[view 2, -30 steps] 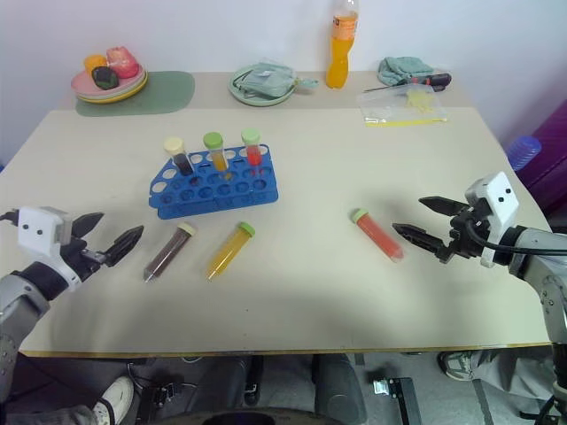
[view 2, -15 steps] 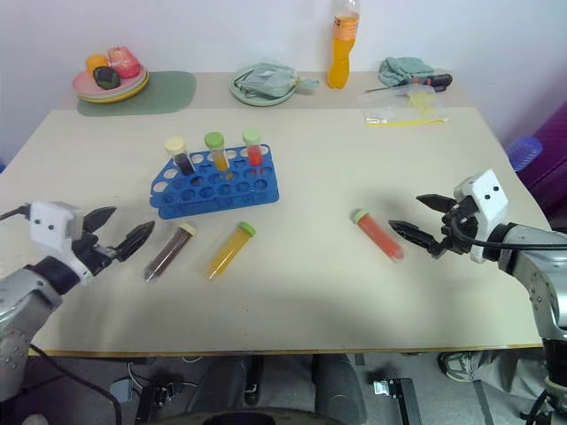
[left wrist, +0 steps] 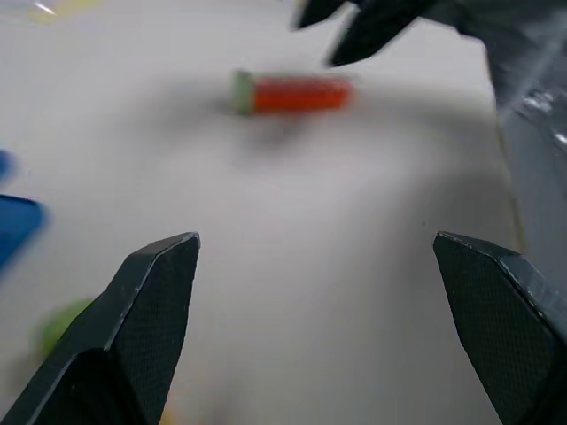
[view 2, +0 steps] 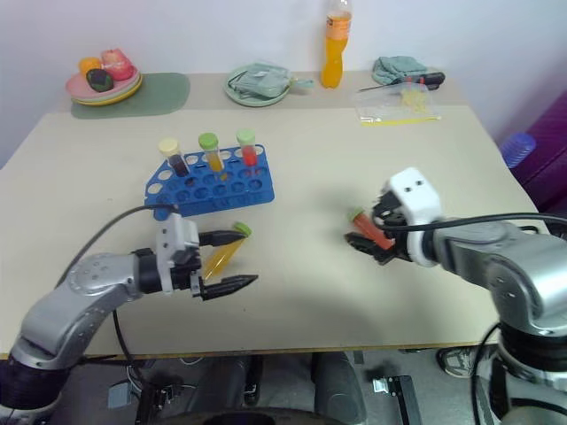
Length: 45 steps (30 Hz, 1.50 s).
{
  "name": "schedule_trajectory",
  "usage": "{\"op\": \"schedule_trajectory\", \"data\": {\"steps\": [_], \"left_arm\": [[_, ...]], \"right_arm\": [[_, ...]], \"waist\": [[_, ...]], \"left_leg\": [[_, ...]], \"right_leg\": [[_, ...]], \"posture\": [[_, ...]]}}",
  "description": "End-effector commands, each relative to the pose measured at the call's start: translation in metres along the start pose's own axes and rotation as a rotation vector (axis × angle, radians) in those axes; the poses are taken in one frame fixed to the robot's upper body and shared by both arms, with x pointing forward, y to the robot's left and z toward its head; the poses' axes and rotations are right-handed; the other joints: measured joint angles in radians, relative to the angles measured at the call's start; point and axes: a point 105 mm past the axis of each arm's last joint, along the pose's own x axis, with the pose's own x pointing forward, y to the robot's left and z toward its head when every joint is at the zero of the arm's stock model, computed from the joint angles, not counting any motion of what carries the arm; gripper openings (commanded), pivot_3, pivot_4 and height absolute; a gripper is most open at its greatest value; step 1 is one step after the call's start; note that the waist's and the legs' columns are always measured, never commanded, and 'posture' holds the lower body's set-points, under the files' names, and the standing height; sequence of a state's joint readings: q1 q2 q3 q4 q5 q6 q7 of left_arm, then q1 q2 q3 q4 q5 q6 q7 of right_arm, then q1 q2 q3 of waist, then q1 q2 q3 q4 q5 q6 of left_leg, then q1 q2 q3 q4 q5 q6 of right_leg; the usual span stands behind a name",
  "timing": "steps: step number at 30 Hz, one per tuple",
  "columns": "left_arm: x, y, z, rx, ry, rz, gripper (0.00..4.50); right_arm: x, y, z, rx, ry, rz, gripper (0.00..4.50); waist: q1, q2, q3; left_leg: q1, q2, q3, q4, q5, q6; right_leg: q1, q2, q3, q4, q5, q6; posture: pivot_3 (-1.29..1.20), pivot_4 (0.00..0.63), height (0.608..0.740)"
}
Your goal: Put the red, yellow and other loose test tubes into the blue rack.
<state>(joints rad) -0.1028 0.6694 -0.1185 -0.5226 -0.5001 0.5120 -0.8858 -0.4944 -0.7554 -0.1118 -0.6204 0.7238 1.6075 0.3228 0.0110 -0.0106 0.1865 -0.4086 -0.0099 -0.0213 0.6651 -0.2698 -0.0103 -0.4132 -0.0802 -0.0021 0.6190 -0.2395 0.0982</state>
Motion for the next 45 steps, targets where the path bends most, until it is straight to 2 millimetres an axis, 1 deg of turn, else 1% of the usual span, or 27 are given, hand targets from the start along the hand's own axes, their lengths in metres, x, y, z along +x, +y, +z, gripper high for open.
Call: {"op": "schedule_trajectory", "data": {"steps": [1,6,9,14,18,24,25,26,31,32,33,35,37,39,40,41,43,45], "left_arm": [[0.006,-0.006,0.005,0.059,-0.019,-0.032,4.31],[0.008,-0.008,0.006,0.053,-0.041,-0.012,4.31],[0.003,-0.010,-0.001,0.045,-0.036,0.014,4.31],[-0.003,-0.011,-0.008,0.040,-0.032,0.054,4.31],[-0.005,-0.014,-0.011,0.033,-0.031,0.066,4.31],[-0.007,-0.015,-0.012,0.033,-0.035,0.084,4.31],[-0.007,-0.016,-0.011,0.033,-0.036,0.085,4.50],[-0.007,-0.016,-0.011,0.034,-0.037,0.085,4.50],[-0.006,-0.014,-0.009,0.038,-0.040,0.087,4.50],[-0.006,-0.014,-0.008,0.040,-0.040,0.088,4.50],[-0.006,-0.013,-0.008,0.040,-0.041,0.091,4.50],[-0.008,-0.009,-0.008,0.042,-0.039,0.107,4.50],[-0.010,-0.005,-0.009,0.040,-0.035,0.129,4.50],[-0.013,0.000,-0.008,0.023,-0.047,0.163,4.50],[-0.015,0.003,-0.008,0.015,-0.054,0.180,4.50],[-0.017,0.007,-0.007,0.003,-0.067,0.207,4.50],[-0.021,0.016,-0.006,-0.011,-0.091,0.259,4.50],[-0.028,0.031,-0.004,-0.031,-0.131,0.345,4.50]], "right_arm": [[0.009,-0.017,0.010,0.035,0.024,-0.084,4.47],[0.016,-0.037,0.013,0.088,0.115,-0.118,4.47],[0.020,-0.036,0.011,0.115,0.183,-0.054,4.47],[0.023,-0.044,0.004,0.132,0.292,-0.063,4.47],[0.025,-0.040,0.006,0.095,0.341,-0.051,4.47],[0.033,-0.042,-0.001,0.087,0.385,-0.080,4.47],[0.034,-0.042,-0.002,0.087,0.392,-0.079,3.95],[0.035,-0.042,-0.003,0.087,0.397,-0.080,3.64],[0.035,-0.042,-0.004,0.080,0.400,-0.090,1.18],[0.035,-0.042,-0.001,0.069,0.389,-0.096,0.83],[0.032,-0.042,0.007,0.044,0.356,-0.103,0.72],[0.025,-0.032,0.039,-0.084,0.161,-0.077,0.72],[0.016,-0.017,0.066,-0.239,-0.035,-0.040,0.72],[0.005,0.005,0.091,-0.354,-0.285,0.032,0.72],[0.000,0.013,0.100,-0.359,-0.392,0.066,0.72],[-0.001,0.023,0.110,-0.325,-0.503,0.096,0.72],[-0.002,0.042,0.121,-0.290,-0.672,0.161,0.72],[0.008,0.059,0.128,-0.253,-0.789,0.200,0.72]], "waist": [[0.002,0.000,0.000],[-0.001,0.000,0.000],[-0.003,0.000,0.000],[-0.007,0.000,0.000],[-0.007,0.000,0.000],[-0.005,0.000,0.000],[-0.004,0.000,0.000],[-0.004,0.000,0.000],[-0.005,0.000,0.000],[-0.005,0.000,0.000],[-0.005,0.000,0.000],[-0.005,0.001,0.001],[-0.005,0.003,0.002],[-0.004,0.002,0.001],[-0.004,0.002,0.001],[-0.004,0.001,0.000],[-0.009,0.000,0.000],[-0.011,0.000,0.000]], "left_leg": [[0.000,-0.001,0.000,0.000,0.000,0.000],[0.000,-0.002,0.000,0.000,0.000,0.001],[0.000,-0.001,0.000,0.000,0.000,0.001],[0.000,-0.001,0.001,0.000,0.000,0.001],[0.000,-0.001,0.001,0.000,0.000,0.001],[0.000,-0.001,0.001,0.000,0.000,0.001],[0.000,-0.001,0.001,0.000,0.000,0.001],[0.000,-0.001,0.001,0.000,0.000,0.001],[0.000,-0.001,0.001,0.000,0.000,0.001],[0.000,-0.001,0.001,0.000,0.000,0.001],[0.000,-0.001,0.001,0.000,0.000,0.001],[0.000,-0.001,0.001,0.000,0.000,0.001],[-0.001,-0.001,0.001,0.000,0.000,0.001],[-0.002,0.000,0.001,-0.001,0.000,0.001],[-0.002,0.001,0.001,-0.001,-0.001,0.001],[-0.001,0.001,0.001,-0.001,-0.001,0.001],[0.000,0.002,0.001,-0.001,-0.001,0.001],[0.000,0.002,0.001,0.000,-0.001,0.001]], "right_leg": [[0.000,-0.001,0.000,0.000,0.000,0.000],[0.001,-0.002,0.000,-0.001,0.000,0.001],[0.000,-0.001,0.000,0.000,0.000,0.001],[0.000,-0.001,0.000,0.001,0.000,0.001],[-0.001,-0.001,0.000,0.000,0.000,0.001],[-0.001,-0.001,0.000,0.000,0.000,0.001],[-0.001,-0.001,0.000,0.000,0.000,0.001],[-0.001,-0.001,0.000,0.000,0.000,0.001],[-0.001,-0.001,0.000,0.000,0.000,0.001],[-0.001,-0.001,0.000,0.000,0.000,0.001],[-0.001,0.000,0.000,0.001,0.000,0.001],[-0.001,0.000,0.000,0.001,0.000,0.001],[-0.002,0.000,0.000,0.001,0.001,0.003],[-0.003,0.001,0.000,0.001,0.002,0.005],[-0.002,0.001,-0.001,0.000,0.002,0.005],[-0.002,0.001,-0.001,0.001,0.003,0.006],[-0.001,0.003,-0.001,0.001,0.003,0.006],[-0.001,0.003,0.000,0.003,0.003,0.006]], "posture": [[0.00,0.150,0.740],[0.00,0.150,0.740],[0.00,0.150,0.740],[0.00,0.150,0.740],[0.00,0.150,0.740],[0.00,0.150,0.740],[0.00,0.150,0.740],[0.00,0.150,0.740],[0.00,0.150,0.740],[0.00,0.150,0.740],[0.00,0.150,0.740],[0.00,0.150,0.740],[0.00,0.150,0.740],[0.00,0.150,0.740],[0.00,0.150,0.740],[0.00,0.150,0.740],[0.00,0.150,0.740],[0.00,0.150,0.740]]}}
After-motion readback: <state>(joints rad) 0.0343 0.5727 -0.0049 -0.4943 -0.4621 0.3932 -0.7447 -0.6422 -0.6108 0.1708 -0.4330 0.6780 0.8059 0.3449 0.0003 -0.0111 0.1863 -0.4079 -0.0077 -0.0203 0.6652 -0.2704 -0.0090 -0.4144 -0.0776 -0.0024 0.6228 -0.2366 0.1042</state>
